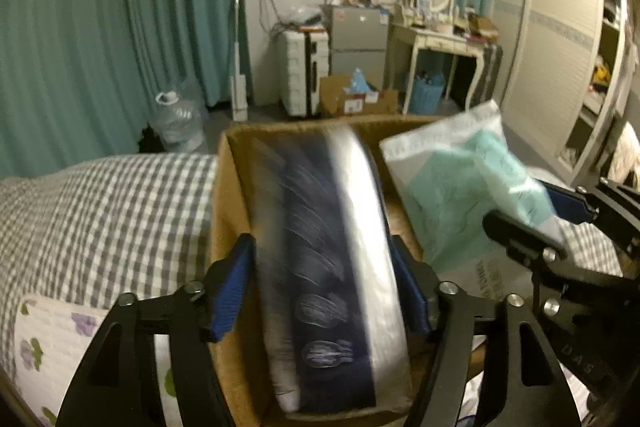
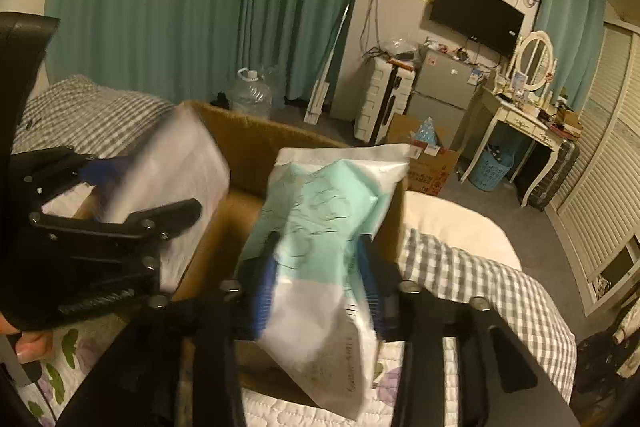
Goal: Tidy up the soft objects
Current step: 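Carry both packs to the cardboard box and open both tools to drop them, then move both tools back toward the remaining socks and figure on the bed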
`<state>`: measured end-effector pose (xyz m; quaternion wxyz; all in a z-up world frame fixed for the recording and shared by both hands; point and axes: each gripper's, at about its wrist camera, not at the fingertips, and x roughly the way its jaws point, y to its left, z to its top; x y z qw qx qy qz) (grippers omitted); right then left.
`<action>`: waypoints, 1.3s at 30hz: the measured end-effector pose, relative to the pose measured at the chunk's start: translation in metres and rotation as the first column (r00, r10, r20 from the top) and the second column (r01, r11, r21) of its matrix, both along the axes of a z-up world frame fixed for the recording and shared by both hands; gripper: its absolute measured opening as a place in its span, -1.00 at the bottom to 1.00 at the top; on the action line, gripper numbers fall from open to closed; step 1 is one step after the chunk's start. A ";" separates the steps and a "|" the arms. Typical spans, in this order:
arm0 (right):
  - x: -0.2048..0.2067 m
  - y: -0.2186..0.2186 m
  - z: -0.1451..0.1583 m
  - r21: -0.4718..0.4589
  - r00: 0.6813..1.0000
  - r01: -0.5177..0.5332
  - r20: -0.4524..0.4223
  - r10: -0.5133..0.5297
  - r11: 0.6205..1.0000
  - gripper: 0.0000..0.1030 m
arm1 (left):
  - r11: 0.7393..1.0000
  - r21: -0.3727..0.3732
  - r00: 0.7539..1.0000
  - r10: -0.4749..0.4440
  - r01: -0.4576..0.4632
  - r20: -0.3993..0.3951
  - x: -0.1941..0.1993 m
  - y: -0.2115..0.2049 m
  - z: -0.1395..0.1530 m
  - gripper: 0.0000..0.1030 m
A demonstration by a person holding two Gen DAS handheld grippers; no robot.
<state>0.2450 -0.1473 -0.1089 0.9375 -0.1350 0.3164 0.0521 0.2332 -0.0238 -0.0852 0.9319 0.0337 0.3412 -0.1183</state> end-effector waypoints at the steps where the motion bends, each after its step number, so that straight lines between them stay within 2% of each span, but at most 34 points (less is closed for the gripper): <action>1: -0.002 -0.002 0.004 0.001 1.000 0.008 0.014 -0.008 1.000 0.09 | 1.000 0.005 1.000 0.008 -0.008 0.013 0.003 0.000 0.004 0.51; 2: -0.006 -0.003 0.008 0.002 1.000 0.013 0.026 -0.013 1.000 0.15 | 1.000 0.010 0.999 0.017 -0.018 0.035 -0.001 0.001 0.010 0.52; 9: -0.040 -0.011 0.057 0.023 0.987 0.049 0.153 -0.052 0.999 0.20 | 0.998 -0.011 0.988 0.057 -0.056 0.147 -0.039 0.021 0.059 0.55; 16: -0.104 0.000 0.109 0.046 0.956 0.015 0.291 -0.028 0.999 0.51 | 0.996 -0.048 0.971 0.086 -0.077 0.221 -0.087 0.039 0.107 0.56; 21: -0.152 0.006 0.140 0.064 0.933 0.001 0.360 -0.024 0.998 0.75 | 0.990 -0.109 0.957 0.113 -0.086 0.267 -0.133 0.049 0.141 0.57; 22: -0.163 0.007 0.146 0.058 0.928 0.020 0.369 -0.040 0.998 0.76 | 0.989 -0.115 0.953 0.119 -0.090 0.279 -0.140 0.051 0.146 0.65; 23: -0.172 0.009 0.151 0.051 0.924 0.039 0.378 -0.055 0.998 0.76 | 0.988 -0.119 0.946 0.129 -0.098 0.298 -0.151 0.053 0.153 0.90; 24: -0.181 0.010 0.155 0.047 0.919 0.048 0.388 -0.062 0.998 0.76 | 0.986 -0.126 0.938 0.141 -0.106 0.315 -0.158 0.056 0.158 1.00; 27: -0.206 0.007 0.174 0.058 0.902 0.061 0.424 -0.080 0.996 0.91 | 0.979 -0.153 0.904 0.185 -0.136 0.384 -0.184 0.063 0.173 1.00; 29: -0.224 0.006 0.183 0.076 0.890 0.060 0.447 -0.088 0.995 1.00 | 0.976 -0.175 0.895 0.192 -0.131 0.403 -0.198 0.067 0.180 1.00; 36: -0.274 0.004 0.205 0.098 0.867 0.067 0.486 -0.107 0.993 1.00 | 0.977 -0.169 0.882 0.194 -0.132 0.429 -0.226 0.068 0.188 1.00; 39: -0.288 0.005 0.208 0.095 0.874 0.063 0.476 -0.101 0.993 1.00 | 0.974 -0.187 0.886 0.198 -0.129 0.418 -0.231 0.071 0.188 1.00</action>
